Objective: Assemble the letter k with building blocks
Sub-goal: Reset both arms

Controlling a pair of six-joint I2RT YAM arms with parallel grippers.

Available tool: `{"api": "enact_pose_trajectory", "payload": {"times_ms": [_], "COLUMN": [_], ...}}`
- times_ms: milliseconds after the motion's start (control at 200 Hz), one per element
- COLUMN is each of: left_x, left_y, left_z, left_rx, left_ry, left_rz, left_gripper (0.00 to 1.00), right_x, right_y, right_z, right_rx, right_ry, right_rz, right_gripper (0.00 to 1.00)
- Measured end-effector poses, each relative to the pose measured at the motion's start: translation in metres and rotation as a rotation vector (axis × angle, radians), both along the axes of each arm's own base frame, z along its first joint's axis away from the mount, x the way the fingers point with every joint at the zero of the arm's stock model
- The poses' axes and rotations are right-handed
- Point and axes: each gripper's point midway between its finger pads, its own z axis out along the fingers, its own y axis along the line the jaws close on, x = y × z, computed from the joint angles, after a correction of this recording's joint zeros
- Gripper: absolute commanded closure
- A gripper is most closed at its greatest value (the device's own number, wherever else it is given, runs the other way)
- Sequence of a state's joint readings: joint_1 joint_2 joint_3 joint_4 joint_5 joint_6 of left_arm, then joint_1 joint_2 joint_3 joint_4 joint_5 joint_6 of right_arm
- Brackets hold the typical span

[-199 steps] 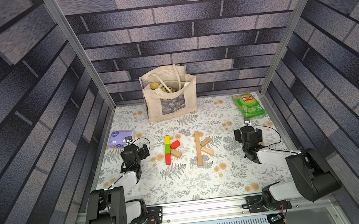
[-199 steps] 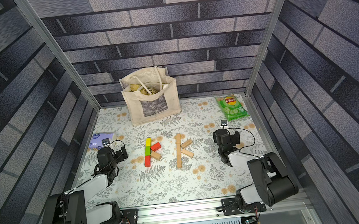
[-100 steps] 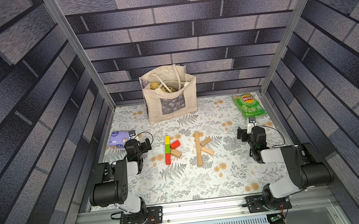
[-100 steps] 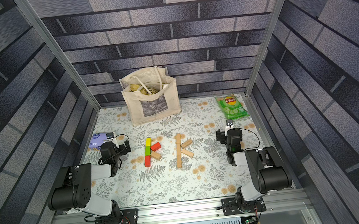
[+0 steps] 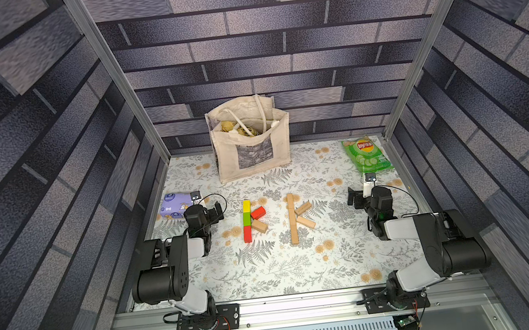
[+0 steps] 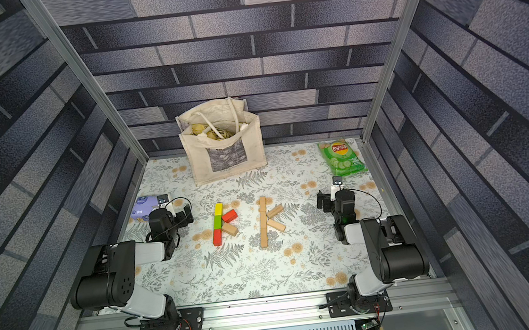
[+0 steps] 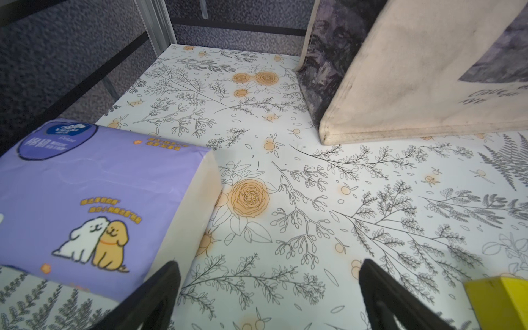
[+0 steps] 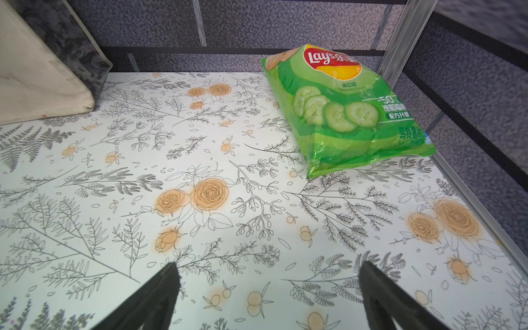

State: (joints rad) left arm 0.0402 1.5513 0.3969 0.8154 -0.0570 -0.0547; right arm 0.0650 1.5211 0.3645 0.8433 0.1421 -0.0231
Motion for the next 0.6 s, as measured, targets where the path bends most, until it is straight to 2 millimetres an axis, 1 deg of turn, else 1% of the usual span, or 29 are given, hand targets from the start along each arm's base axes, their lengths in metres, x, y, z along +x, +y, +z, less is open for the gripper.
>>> {"api": "enact_pose_trajectory", "payload": {"times_ms": [105,200,276,331,406,456,516,601], "left_x": [0.0,-0.002,-0.002,-0.001,0.0,0.0,0.0,-0.001], "left_y": [0.004,0.019,0.025,0.022,0.013,0.01,0.009,0.013], "left_z": [0.002,0.006,0.008,0.008,0.008,0.008,0.006,0.006], "left_rx": [0.013,0.035,0.044,0.042,0.038,0.035,0.034,0.034], "left_ry": [-0.008,-0.025,-0.033,-0.034,-0.037,-0.037,-0.03,-0.027], "left_rz": [0.029,0.121,0.157,0.137,0.078,0.062,0.058,0.075], "left_gripper": [0.0,0.0,0.0,0.0,0.0,0.0,0.0,0.0], "right_x": [0.0,-0.004,-0.008,-0.007,-0.005,-0.004,-0.004,-0.003], "right_y": [-0.003,-0.015,-0.02,-0.018,-0.003,0.001,0.0,-0.009], "right_z": [0.001,0.004,0.001,0.002,0.004,0.005,0.005,0.006], "right_rx": [0.005,0.006,0.005,0.008,0.013,0.016,0.016,0.012], "right_ry": [-0.007,-0.036,-0.033,-0.037,-0.042,-0.046,-0.048,-0.05], "right_rz": [-0.023,-0.093,-0.124,-0.112,-0.018,0.007,-0.003,-0.059], "right_gripper": [0.0,0.0,0.0,0.0,0.0,0.0,0.0,0.0]}}
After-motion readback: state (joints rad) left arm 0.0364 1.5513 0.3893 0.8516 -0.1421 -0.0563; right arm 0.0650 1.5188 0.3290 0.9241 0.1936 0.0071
